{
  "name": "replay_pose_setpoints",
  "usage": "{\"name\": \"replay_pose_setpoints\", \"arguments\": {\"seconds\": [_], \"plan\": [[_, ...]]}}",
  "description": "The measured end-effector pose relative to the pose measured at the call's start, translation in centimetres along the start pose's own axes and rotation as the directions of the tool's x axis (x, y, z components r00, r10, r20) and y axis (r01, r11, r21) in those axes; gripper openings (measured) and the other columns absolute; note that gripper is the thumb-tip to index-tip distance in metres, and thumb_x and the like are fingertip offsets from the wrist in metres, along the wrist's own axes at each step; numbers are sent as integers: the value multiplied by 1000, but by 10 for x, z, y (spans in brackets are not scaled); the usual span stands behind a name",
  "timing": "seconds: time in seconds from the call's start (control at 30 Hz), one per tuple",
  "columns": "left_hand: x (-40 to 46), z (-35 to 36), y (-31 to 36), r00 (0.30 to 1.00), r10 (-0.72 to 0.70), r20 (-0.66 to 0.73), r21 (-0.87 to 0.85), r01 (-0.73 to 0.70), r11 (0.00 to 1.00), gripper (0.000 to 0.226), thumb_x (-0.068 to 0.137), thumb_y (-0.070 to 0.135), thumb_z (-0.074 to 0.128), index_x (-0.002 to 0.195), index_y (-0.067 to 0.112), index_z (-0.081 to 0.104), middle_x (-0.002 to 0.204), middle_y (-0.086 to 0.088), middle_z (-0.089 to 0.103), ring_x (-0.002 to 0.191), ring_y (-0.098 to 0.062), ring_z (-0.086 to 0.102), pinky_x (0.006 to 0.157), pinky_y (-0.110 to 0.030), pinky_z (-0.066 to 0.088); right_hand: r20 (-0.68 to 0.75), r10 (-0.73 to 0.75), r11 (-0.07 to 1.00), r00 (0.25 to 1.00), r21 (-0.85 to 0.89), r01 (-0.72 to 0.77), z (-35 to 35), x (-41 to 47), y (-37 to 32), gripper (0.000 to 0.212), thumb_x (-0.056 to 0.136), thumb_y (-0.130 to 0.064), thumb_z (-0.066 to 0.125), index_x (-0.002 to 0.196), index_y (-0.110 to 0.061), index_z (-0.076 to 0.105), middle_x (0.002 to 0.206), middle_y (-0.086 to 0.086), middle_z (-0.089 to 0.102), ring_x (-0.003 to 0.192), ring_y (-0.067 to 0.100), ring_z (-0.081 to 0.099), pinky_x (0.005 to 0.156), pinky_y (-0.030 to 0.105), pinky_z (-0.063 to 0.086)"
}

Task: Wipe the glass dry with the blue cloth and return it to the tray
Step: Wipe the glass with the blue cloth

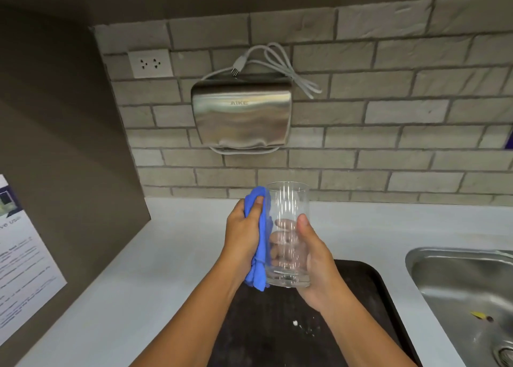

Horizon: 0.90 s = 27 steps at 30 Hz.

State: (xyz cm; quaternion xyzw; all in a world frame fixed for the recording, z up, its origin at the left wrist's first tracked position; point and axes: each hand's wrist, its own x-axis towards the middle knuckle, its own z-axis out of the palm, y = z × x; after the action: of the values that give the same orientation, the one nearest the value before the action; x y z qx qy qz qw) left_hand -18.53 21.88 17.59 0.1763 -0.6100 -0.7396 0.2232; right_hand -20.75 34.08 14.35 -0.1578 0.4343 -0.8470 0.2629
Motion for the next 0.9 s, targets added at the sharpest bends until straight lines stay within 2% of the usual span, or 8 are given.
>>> {"name": "replay_pose_setpoints", "arguments": {"seconds": [0.07,0.17,0.27,0.37,0.47,0.57,0.7,0.9], "plan": [[-5,-3,4,999,46,-11,-1,-46,999,18,94,43,56,97,26,62,78,-11,60,59,-27,58,61,-51,57,2,32,999,999,15,-32,0,2,1,57,77,-54,56,108,-8,66,77,10,73,66,25,72,63,39,58],[-17,-6,7,935,355,16,170,-353,920,28,89,45,61,90,18,54,75,-9,56,62,-24,59,63,-53,57,5,34,999,999,-4,-34,5,7,4,61,77,-57,57,112,-9,71,90,13,74,77,30,73,72,43,58],[-23,-6,12,847,516,127,260,-530,807,17,86,35,66,87,23,54,85,-1,62,75,-17,62,69,-34,54,14,8,1000,1000,5,-8,11,9,4,46,80,-52,56,99,-17,79,94,11,76,80,26,75,72,40,59],[-14,-11,18,942,336,-18,186,-328,926,11,94,35,59,91,25,58,82,-5,63,66,-14,60,61,-29,54,42,30,999,999,26,-31,15,8,-1,57,80,-55,53,108,-9,72,89,12,74,74,26,74,65,38,60],[-8,-20,9,996,92,-15,6,-92,996,10,97,37,53,97,35,64,95,-12,71,76,-27,69,74,-45,61,86,24,1000,996,12,-25,19,8,-4,57,80,-54,49,107,-7,68,78,8,75,64,21,73,57,33,59],[-10,-24,4,989,146,-34,32,-145,989,10,97,39,52,95,37,62,92,-9,69,74,-27,69,68,-46,62,34,27,999,999,-30,-26,22,7,0,69,77,-59,54,118,-4,64,84,10,74,68,23,73,60,37,59],[-13,-23,9,966,254,-56,97,-248,964,17,96,38,54,97,21,59,75,2,57,63,-15,56,60,-36,53,-158,2,999,987,-49,-10,24,9,15,93,68,-70,67,131,-2,57,128,27,65,105,42,70,77,47,60],[-18,-26,10,934,349,-84,159,-333,930,18,94,37,58,91,20,54,71,7,53,54,-3,50,53,-18,46,-235,-133,954,963,-294,60,33,6,18,62,75,-72,56,117,-27,65,118,13,70,100,26,71,86,44,58]]}}
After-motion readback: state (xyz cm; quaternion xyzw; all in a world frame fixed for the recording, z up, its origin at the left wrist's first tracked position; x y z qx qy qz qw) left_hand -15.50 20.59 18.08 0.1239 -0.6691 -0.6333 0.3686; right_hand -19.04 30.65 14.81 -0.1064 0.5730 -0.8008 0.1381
